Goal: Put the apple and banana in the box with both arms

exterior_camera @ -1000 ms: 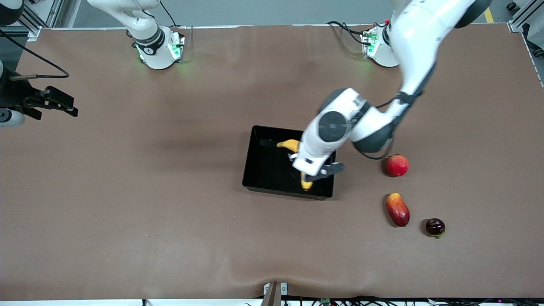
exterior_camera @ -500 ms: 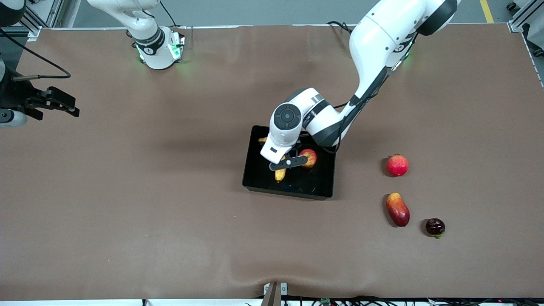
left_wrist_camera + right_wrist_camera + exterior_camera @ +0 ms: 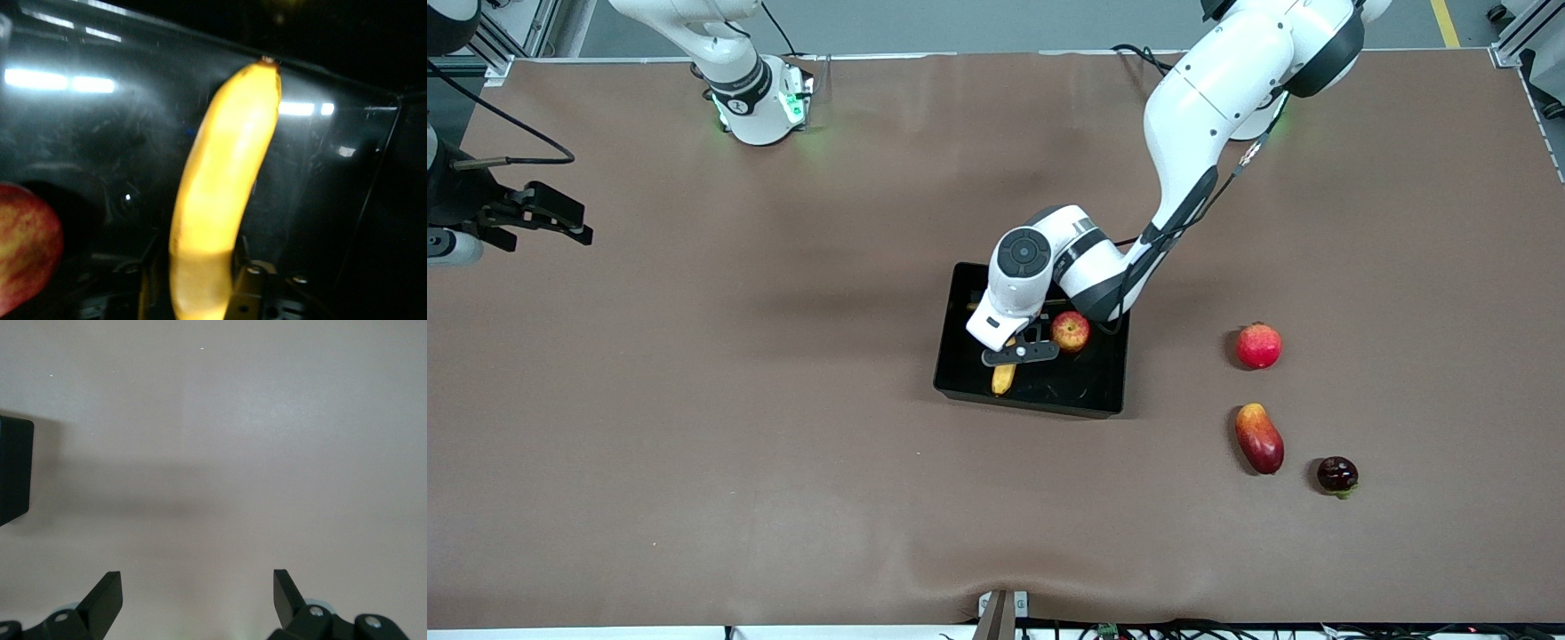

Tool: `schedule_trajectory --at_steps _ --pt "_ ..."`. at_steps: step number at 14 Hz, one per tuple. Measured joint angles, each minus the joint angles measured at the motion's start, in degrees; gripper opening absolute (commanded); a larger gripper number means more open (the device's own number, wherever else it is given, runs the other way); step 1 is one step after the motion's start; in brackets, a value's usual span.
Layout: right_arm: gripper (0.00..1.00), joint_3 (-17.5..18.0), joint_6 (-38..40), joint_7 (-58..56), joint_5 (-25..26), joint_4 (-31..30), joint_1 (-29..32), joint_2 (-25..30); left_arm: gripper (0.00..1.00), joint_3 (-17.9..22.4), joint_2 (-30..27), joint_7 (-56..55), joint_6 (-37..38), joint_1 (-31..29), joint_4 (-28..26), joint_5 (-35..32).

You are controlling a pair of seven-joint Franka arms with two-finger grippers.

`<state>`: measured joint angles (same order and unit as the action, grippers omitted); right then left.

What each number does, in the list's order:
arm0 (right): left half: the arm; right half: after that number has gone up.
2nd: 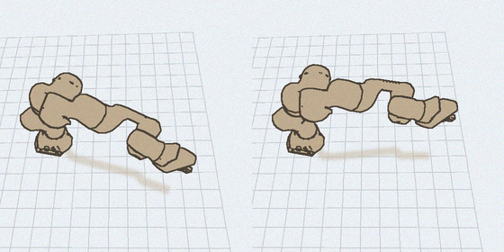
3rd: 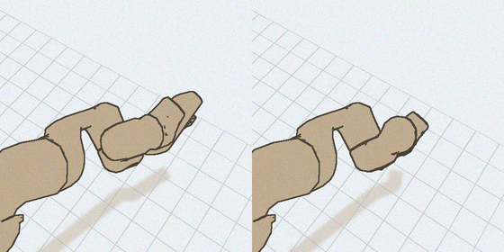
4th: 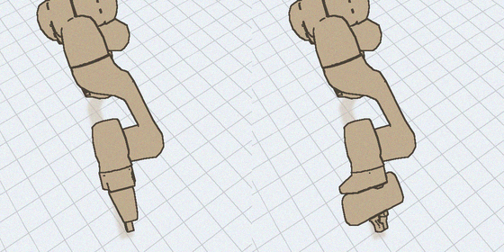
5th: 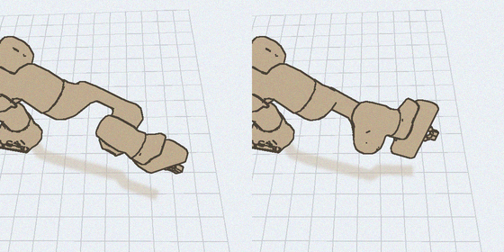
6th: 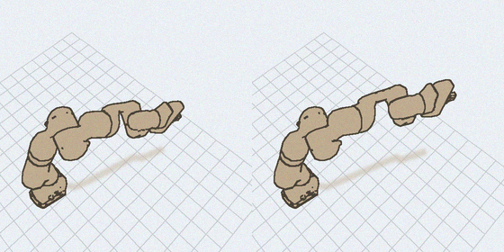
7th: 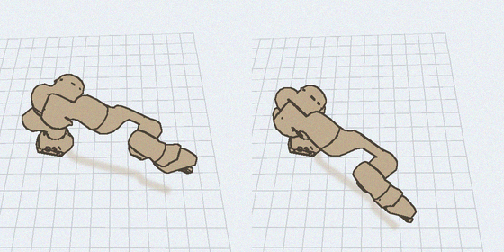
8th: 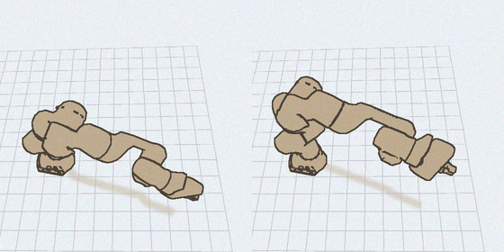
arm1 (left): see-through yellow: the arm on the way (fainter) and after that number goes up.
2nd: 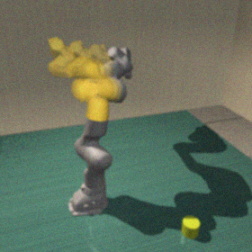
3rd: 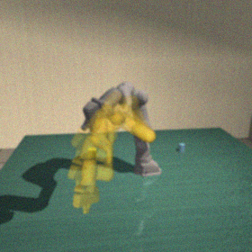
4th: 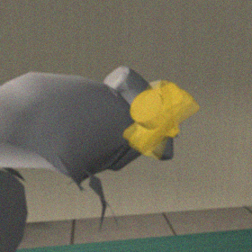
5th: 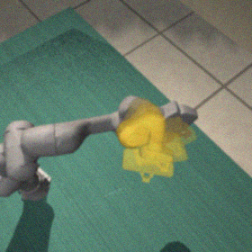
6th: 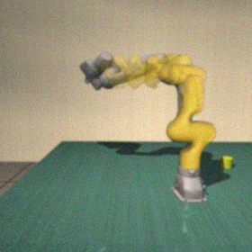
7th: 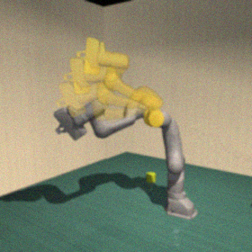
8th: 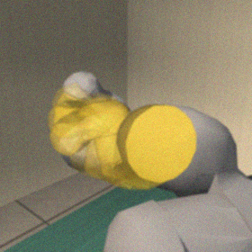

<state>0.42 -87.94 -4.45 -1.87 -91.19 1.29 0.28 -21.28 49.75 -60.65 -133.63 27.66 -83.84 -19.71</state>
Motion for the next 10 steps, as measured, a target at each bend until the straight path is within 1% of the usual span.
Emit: schedule_trajectory --at_steps 3,5,8,10 --pt "1.00 -0.01 -0.01 0.00 0.00 0.00 0.00 0.00 1.00 0.37 -0.50 0.17 -0.16 -0.41 1.66 -0.90" --pt "1.00 -0.02 -0.01 0.00 0.00 0.00 0.00 0.00 1.00 0.65 -2.91 1.65 0.92 -2.54 2.80 -1.12" --pt "1.00 0.01 -0.01 0.00 0.00 0.00 -0.01 0.00 1.00 0.47 -10.08 8.64 8.58 -8.72 3.42 -0.14" --pt "1.00 0.03 -0.01 0.00 0.00 0.00 -0.01 0.00 1.00 0.46 -15.78 15.34 14.52 -13.39 3.58 3.99"
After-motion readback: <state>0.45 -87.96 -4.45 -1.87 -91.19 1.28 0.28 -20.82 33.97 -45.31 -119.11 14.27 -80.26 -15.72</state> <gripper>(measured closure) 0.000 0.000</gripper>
